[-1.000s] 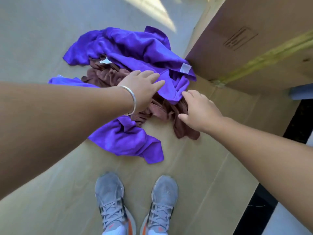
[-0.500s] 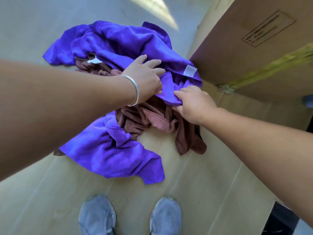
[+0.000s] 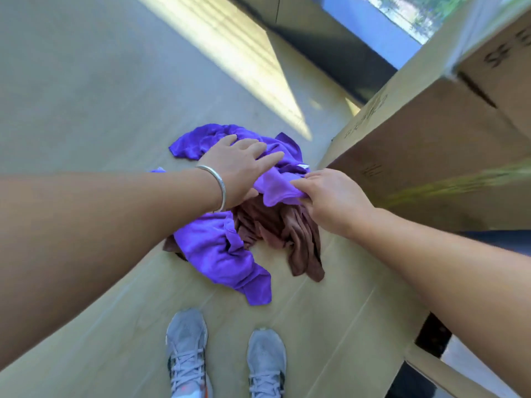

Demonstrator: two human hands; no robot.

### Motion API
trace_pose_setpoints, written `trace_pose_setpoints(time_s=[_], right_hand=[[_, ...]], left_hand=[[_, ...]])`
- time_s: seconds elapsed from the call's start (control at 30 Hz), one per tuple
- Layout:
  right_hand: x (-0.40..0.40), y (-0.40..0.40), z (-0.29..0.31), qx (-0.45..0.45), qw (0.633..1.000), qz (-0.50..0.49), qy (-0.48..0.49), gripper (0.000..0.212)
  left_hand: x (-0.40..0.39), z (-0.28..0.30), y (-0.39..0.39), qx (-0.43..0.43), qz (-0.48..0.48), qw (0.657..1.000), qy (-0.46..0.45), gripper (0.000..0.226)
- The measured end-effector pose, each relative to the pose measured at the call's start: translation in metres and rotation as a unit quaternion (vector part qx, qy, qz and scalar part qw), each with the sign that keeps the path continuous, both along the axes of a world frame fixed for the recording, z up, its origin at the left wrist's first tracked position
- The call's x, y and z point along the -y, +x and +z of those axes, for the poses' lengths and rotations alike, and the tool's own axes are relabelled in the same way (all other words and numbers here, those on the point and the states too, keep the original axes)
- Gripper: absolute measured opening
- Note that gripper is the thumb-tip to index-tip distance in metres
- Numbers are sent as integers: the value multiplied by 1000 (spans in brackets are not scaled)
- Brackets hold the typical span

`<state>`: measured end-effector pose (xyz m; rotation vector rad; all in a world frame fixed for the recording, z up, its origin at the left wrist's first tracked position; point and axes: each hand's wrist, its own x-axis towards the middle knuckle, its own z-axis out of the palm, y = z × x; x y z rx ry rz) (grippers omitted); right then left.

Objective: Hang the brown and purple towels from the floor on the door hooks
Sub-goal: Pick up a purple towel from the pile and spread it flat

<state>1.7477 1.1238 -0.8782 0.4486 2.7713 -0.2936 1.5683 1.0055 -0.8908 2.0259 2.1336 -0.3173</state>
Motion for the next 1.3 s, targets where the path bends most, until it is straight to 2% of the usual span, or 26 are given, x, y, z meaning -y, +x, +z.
trace_pose_setpoints(time_s=[0.17, 0.37, 0.47, 0.57, 0.63, 0.77, 0.93, 1.03, 1.13, 1.23, 1.3], right_hand=[[-3, -33, 106, -40, 998, 50, -11, 27], [1, -84, 224, -83, 993, 83, -5, 30], [13, -117, 276, -117, 989, 90, -30, 28], [32, -146, 319, -141, 984, 91, -54, 29], [49, -164, 340, -163, 979, 97, -70, 31], [97, -201, 370, -195, 969, 105, -110, 33], [170, -248, 399, -253, 943, 122, -177, 34], [213, -277, 404, -295, 930, 126, -180, 37], [254, -303, 396, -314, 928, 142, -141, 46], [286, -326, 381, -309, 935, 161, -66, 37], [313, -341, 367, -258, 944, 204, 27, 31]], left_hand=[[6, 95, -16, 9, 18, 1000, -15, 86], [39, 194, -34, 92, 173, 981, 3, 89], [58, 235, -49, 150, 244, 956, 66, 64], [87, 270, -68, 214, 342, 901, 160, 24], [111, 288, -80, 230, 398, 868, 190, 13], [169, 312, -100, 247, 462, 820, 230, 10], [252, 320, -121, 260, 529, 764, 263, 16], [307, 316, -134, 259, 551, 745, 274, 20], [364, 310, -150, 240, 574, 723, 299, 17], [413, 307, -170, 234, 603, 667, 371, 21], [444, 308, -183, 222, 618, 630, 416, 22]])
